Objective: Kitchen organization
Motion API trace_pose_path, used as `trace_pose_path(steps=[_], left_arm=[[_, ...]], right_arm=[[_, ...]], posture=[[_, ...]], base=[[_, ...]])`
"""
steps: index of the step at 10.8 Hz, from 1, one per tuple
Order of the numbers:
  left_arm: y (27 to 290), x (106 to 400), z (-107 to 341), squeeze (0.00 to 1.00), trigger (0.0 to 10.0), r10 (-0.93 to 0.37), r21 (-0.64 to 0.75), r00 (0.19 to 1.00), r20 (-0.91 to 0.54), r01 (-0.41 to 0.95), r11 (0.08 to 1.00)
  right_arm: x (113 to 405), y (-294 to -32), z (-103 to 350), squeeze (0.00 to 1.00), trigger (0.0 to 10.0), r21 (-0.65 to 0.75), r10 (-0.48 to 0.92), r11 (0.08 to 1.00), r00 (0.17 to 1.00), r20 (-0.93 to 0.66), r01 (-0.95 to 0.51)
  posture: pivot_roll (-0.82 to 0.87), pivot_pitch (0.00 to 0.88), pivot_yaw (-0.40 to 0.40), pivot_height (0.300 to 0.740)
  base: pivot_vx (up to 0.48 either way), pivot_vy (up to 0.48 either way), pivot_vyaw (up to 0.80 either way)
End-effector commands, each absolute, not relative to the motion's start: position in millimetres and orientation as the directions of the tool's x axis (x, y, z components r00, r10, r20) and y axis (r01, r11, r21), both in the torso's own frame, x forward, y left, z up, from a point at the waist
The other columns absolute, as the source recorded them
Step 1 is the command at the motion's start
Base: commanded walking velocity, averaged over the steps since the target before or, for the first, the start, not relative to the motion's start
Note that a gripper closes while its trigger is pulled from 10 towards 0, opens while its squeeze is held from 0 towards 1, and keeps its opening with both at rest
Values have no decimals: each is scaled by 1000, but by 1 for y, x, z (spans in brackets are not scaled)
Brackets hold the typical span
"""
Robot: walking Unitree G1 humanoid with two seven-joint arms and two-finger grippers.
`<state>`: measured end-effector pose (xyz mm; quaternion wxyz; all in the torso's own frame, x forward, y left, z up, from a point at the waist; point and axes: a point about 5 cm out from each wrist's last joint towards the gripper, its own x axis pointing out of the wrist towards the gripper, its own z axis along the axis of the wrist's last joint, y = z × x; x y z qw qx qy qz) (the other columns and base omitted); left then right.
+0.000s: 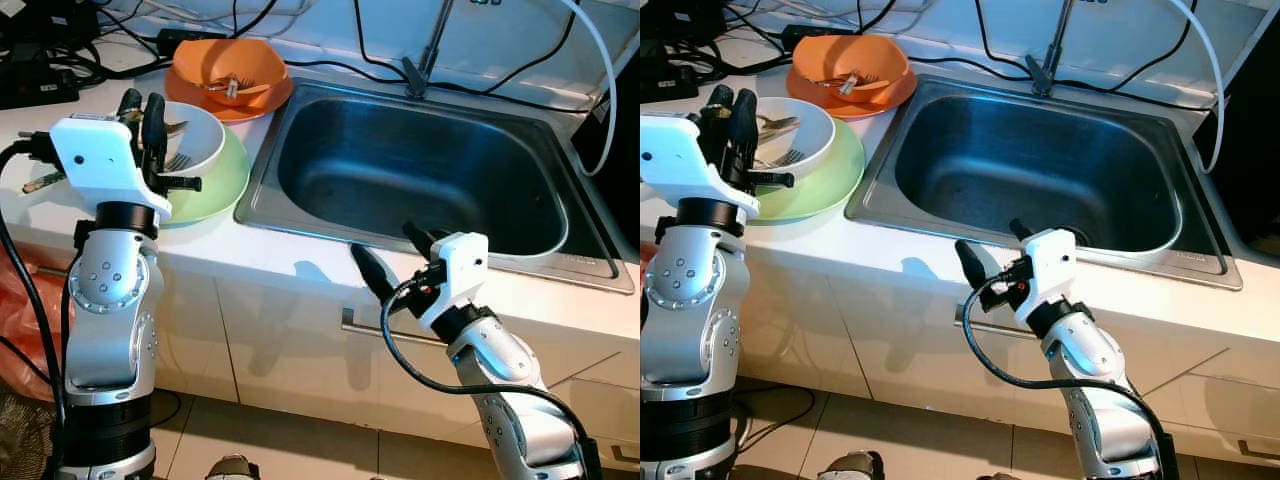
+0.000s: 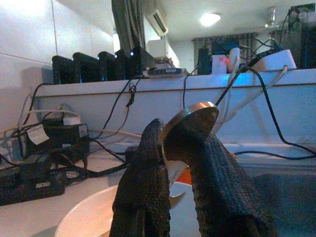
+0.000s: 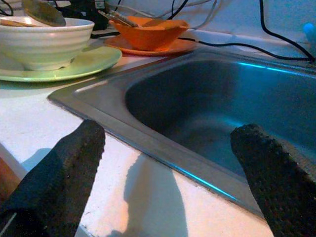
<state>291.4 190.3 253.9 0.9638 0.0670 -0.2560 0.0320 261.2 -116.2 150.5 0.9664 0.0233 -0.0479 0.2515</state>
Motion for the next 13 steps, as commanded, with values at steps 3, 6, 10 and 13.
trace_pose_path(steps=[3,6,10,13], left_arm=[[181,293,253,0,0,-21,125,874,486,-45,991],[180,293,253,0,0,-39,138,873,487,-34,990],[185,292,250,0,10000,-2,196,878,478,-104,975],[188,289,249,1000,10000,16,232,873,488,-147,962]], right_arm=[[264,-117,155,0,10000,21,488,869,864,123,-494],[261,-111,160,0,10000,64,604,787,787,122,-614],[254,-105,160,0,10000,92,736,665,671,87,-742],[258,-109,165,0,10000,97,732,668,675,93,-738]], posture=[[95,91,-67,740],[94,84,-61,740],[106,81,-66,740],[108,80,-66,740]], base=[[0,0,0],[0,0,0],[0,0,0],[0,0,0]])
